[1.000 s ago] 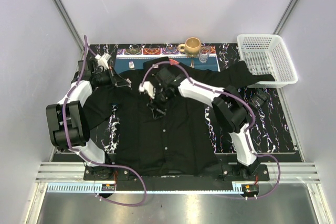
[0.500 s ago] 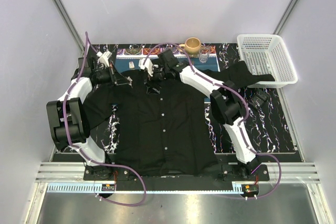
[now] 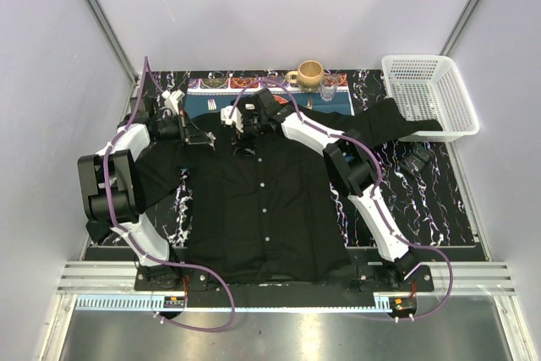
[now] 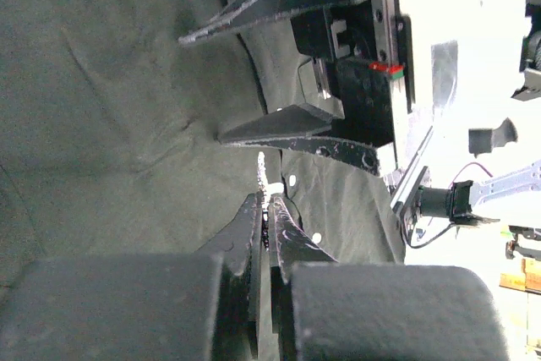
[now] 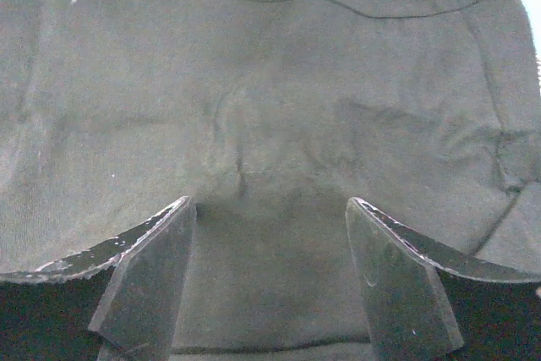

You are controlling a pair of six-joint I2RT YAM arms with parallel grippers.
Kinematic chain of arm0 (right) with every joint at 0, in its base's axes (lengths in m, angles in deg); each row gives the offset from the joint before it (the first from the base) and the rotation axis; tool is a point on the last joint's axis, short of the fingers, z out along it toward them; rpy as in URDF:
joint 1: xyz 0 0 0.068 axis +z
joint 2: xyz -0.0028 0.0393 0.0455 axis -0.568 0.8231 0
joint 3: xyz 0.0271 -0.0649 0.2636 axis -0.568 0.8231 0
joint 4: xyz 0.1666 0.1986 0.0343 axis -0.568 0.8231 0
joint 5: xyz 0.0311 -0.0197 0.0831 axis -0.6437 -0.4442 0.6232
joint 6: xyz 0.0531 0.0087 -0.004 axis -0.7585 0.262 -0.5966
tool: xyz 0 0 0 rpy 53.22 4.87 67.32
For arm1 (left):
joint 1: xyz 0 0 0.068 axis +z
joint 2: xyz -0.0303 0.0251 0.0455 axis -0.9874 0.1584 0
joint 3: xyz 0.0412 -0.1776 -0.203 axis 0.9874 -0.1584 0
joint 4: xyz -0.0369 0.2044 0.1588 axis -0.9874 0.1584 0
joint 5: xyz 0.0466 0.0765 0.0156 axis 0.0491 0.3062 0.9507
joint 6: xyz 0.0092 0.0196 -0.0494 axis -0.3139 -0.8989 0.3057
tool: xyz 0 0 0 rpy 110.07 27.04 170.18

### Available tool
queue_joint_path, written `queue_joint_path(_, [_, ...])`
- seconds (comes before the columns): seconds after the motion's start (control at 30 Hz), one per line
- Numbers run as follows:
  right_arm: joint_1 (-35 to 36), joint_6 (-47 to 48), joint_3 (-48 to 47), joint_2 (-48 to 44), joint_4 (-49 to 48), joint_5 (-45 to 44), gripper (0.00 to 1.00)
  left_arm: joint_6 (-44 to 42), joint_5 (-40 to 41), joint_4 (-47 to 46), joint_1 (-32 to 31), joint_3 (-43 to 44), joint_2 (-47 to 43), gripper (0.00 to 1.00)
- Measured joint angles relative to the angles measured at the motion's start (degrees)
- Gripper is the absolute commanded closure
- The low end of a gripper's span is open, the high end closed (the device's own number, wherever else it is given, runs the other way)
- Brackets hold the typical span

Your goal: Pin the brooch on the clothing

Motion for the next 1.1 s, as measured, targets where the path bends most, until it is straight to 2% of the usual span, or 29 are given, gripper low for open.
queue_joint_path(0.13, [0.00,5.33,3.76,-0.68,-0.70,1.70,0.28,0.61,0.00,-0.85,0.02,0.33,0.87,1.00])
queue_joint_path(0.37, [0.11,9.92,6.32,-0.70,-0.74,3.23,0.51,1.44,0.00,-1.42,0.22,1.31,1.77,1.00])
queue_joint_path(0.57, [0.24,10.45,6.75,-0.70,-0.79,3.39,0.80,1.86,0.15,-1.38,0.22,1.95,3.54,1.00])
queue_joint_path(0.63, [0.28,10.51,6.78,-0.70,-0.81,3.02,0.99,1.95,0.31,-1.25,0.22,2.86,4.66,1.00])
queue_joint_path(0.9, [0.44,9.57,9.53,-2.56,-4.11,-0.52,1.00,3.02,0.63,-1.44,-1.20,6.49,7.34,1.00])
queue_joint_path(1.1, [0.59,8.20,16.85,-8.35,-11.06,-2.43,1.00,8.70,-0.17,-4.13,-3.54,7.28,8.90,1.00])
